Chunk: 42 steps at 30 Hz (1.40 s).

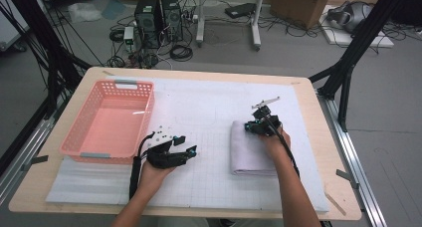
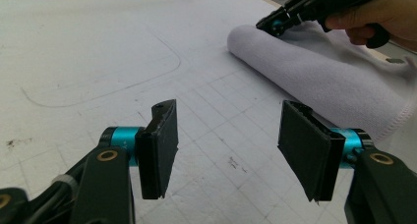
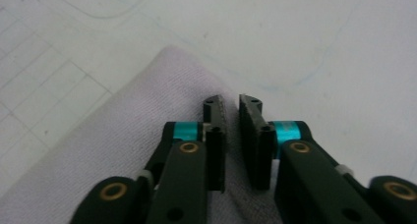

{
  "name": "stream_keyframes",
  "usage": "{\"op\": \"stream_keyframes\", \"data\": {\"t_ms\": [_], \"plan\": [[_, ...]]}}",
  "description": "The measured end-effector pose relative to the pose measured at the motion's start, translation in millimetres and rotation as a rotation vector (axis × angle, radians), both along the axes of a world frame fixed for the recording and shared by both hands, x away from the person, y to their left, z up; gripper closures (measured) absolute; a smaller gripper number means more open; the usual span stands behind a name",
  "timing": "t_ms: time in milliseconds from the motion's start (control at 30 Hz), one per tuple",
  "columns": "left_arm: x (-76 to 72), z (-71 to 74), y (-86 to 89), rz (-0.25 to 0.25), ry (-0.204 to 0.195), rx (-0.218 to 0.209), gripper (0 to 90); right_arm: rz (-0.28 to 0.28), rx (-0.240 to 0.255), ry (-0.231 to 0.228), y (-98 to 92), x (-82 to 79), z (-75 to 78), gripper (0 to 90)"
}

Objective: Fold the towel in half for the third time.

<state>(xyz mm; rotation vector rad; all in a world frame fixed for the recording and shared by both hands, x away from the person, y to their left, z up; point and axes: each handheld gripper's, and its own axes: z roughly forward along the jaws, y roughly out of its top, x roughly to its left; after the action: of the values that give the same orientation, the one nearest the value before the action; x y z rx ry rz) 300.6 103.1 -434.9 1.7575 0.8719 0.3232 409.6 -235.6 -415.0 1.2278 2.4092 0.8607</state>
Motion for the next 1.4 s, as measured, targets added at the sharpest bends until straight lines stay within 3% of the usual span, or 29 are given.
{"op": "stream_keyframes", "data": {"t_ms": [67,133,200,267,333,400,500,567,633,700,767,800,867,900,967,1033,1100,1233,1267,1367,1400], "plan": [[0.0,0.1,0.3,0.003,-0.001,-0.002,40.4,0.052,-0.001,-0.071,6.7,-4.0,4.0,82.9],[0.5,0.1,1.1,0.003,-0.002,0.003,40.4,0.117,0.038,-0.118,13.6,-7.2,6.5,80.4],[0.1,0.4,1.3,0.004,-0.002,0.000,40.4,0.116,0.026,-0.155,19.0,-8.2,6.0,66.7],[-0.2,0.9,1.6,0.003,-0.004,-0.004,40.4,0.055,0.013,-0.158,16.2,-8.5,7.3,58.1],[-0.3,0.7,1.2,0.003,-0.001,-0.006,40.4,-0.022,0.045,-0.203,2.0,-13.5,14.3,61.8],[-0.5,0.9,1.0,0.001,-0.002,-0.004,40.4,-0.114,0.036,-0.235,-16.3,-19.9,21.0,70.0],[-0.4,1.6,1.1,0.007,-0.002,-0.023,40.3,-0.169,-0.020,-0.205,-39.2,-24.8,18.0,77.8],[-1.2,2.7,1.2,0.008,-0.008,-0.029,39.8,-0.172,-0.086,-0.181,-48.9,-25.4,8.0,79.3],[-1.6,3.3,1.4,0.003,-0.014,-0.036,39.0,-0.189,-0.110,-0.143,-58.5,-26.4,-3.6,79.8],[-1.8,3.5,1.4,0.001,-0.019,-0.034,37.6,-0.228,-0.088,-0.149,-66.6,-31.0,-7.6,79.5],[-2.0,3.3,0.6,-0.007,-0.019,-0.035,37.1,-0.254,-0.124,-0.175,-70.9,-36.8,-6.0,75.9],[-2.1,3.1,0.1,-0.007,-0.024,-0.033,36.5,-0.262,-0.123,-0.183,-74.0,-39.7,-4.8,71.6],[-2.4,3.3,-0.8,-0.010,-0.024,-0.035,35.2,-0.260,-0.032,-0.197,-82.2,-48.7,1.4,68.2],[-2.6,3.5,-1.0,-0.008,-0.027,-0.033,34.7,-0.249,0.003,-0.225,-85.2,-55.3,5.9,66.9],[-2.4,4.0,-1.1,-0.002,-0.032,-0.035,33.4,-0.212,0.091,-0.245,-88.8,-72.1,13.8,61.4],[-2.1,4.0,-1.1,-0.001,-0.028,-0.037,32.8,-0.159,0.139,-0.268,-88.9,-90.9,17.1,57.3],[-1.3,3.8,-1.0,-0.002,-0.022,-0.036,30.7,-0.098,0.183,-0.247,-87.1,-106.5,13.6,55.1],[-1.8,4.2,-1.5,0.012,-0.010,-0.044,21.7,-0.021,0.113,-0.168,-79.1,-128.1,-5.6,58.6],[-1.9,4.2,-1.7,0.012,-0.010,-0.046,21.7,-0.015,0.076,-0.143,-79.1,-131.8,-11.7,59.3],[-2.4,4.4,-1.9,0.003,-0.008,-0.042,21.5,-0.045,0.088,-0.124,-85.4,-138.2,-17.9,59.3],[-2.5,4.6,-2.0,0.004,-0.009,-0.040,21.5,-0.059,0.071,-0.121,-86.7,-141.4,-17.1,59.1]]}}
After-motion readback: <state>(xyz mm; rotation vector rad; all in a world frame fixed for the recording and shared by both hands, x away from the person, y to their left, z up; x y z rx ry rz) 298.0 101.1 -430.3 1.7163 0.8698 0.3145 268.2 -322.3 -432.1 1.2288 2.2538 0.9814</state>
